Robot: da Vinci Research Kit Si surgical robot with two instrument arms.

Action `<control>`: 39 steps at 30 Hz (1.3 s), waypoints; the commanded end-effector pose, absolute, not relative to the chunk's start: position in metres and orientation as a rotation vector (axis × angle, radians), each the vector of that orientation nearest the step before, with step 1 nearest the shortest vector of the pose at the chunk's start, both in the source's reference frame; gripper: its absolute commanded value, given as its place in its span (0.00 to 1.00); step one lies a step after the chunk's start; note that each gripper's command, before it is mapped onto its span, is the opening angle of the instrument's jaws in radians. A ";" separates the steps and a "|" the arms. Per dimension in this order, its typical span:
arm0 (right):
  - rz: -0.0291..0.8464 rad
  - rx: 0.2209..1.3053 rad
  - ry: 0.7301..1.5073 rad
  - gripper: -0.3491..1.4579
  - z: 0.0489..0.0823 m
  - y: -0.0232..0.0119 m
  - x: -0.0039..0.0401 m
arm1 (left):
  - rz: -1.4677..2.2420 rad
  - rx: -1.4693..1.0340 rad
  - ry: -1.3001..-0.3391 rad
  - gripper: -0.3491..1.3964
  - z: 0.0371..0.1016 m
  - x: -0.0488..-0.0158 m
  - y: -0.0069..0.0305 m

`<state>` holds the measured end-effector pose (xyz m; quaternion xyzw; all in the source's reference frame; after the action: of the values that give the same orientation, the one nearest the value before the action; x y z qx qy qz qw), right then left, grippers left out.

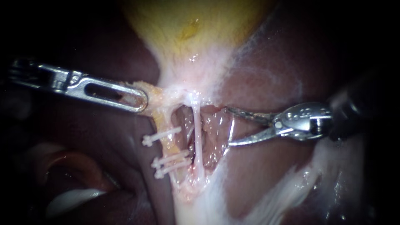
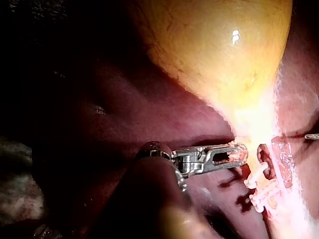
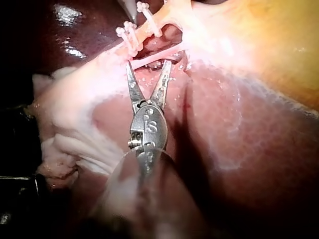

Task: Go to the cutting position left tube

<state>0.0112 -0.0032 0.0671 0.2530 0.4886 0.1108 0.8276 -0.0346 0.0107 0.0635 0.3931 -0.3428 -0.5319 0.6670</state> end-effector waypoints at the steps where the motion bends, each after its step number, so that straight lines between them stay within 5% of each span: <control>1: 0.230 0.549 1.032 0.95 0.0673 -0.0034 0.0116 | -1.200 0.887 -0.774 0.00 0.0634 -0.0346 0.0107; 18: 0.146 0.675 0.911 0.94 0.0722 -0.0079 0.0179 | -1.202 0.886 -0.774 0.00 0.0633 -0.0347 0.0105; 39: 0.153 0.695 0.871 0.92 0.0763 -0.0076 0.0201 | -1.203 0.884 -0.774 0.00 0.0632 -0.0348 0.0103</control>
<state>0.0201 -0.0075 0.0765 0.3300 0.4134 0.0728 0.8455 -0.0348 0.0103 0.0632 0.3918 -0.3430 -0.5329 0.6669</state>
